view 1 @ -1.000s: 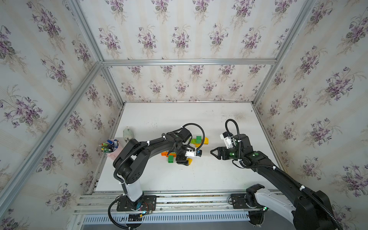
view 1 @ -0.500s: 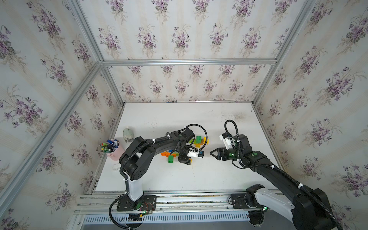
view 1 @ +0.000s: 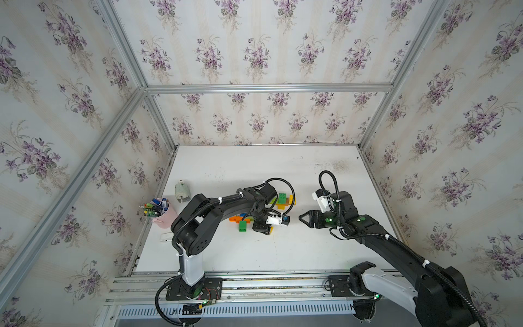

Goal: Assemble a fork with lego
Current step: Pick up the lego brick from the center of the board.

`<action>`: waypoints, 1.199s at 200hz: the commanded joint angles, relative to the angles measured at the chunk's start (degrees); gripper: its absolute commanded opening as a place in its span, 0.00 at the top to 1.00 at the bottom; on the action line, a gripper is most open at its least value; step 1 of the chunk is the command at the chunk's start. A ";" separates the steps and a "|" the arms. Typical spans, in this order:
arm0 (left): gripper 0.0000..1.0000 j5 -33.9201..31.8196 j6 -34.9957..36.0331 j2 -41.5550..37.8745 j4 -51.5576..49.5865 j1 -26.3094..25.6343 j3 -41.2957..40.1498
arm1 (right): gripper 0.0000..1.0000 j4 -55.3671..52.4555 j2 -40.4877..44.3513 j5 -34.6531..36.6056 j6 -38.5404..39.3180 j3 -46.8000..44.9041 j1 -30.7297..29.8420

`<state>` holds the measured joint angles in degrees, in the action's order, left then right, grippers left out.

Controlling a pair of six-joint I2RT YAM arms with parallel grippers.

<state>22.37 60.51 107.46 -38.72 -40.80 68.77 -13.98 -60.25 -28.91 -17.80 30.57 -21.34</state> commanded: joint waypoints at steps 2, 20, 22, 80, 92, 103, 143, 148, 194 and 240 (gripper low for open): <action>0.54 0.41 0.13 0.20 -1.08 0.02 0.61 | 0.28 1.04 -0.47 0.63 -0.38 0.30 0.08; 0.47 0.13 -0.13 0.21 -0.79 0.01 0.69 | 0.28 1.05 -0.56 0.19 -0.30 0.28 0.12; 0.47 0.13 -0.13 0.21 -0.80 0.01 0.67 | 0.28 1.01 -0.55 0.15 -0.24 0.28 0.09; 0.50 0.44 -0.13 1.51 -2.41 -0.42 2.44 | 0.28 1.28 -1.08 -0.19 -0.18 0.19 0.21; 0.51 0.47 -0.15 1.61 -2.64 -0.51 2.68 | 0.28 1.26 -1.18 -0.28 -0.17 0.19 0.17; 0.51 0.78 -0.22 1.61 -2.84 -0.51 2.87 | 0.29 1.31 -1.12 -0.27 -0.21 0.19 0.21; 0.60 0.56 0.00 2.18 -3.69 -0.59 3.19 | 0.29 1.21 -1.27 -0.36 -0.21 0.24 0.23; 0.61 0.51 -0.19 2.23 -3.73 -0.58 3.27 | 0.29 1.23 -1.27 -0.32 -0.15 0.20 0.25; 0.85 0.32 -1.91 1.96 -4.11 -0.58 3.38 | 0.28 0.66 -1.01 0.74 -0.30 0.55 0.34; 0.86 -3.97 -4.76 -0.81 -3.84 -0.52 2.49 | 0.25 0.47 -1.84 -0.88 -0.31 2.05 1.96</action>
<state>21.63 57.67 108.79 -42.30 -41.39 71.94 -14.24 -61.56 -28.93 -17.98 31.48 -20.03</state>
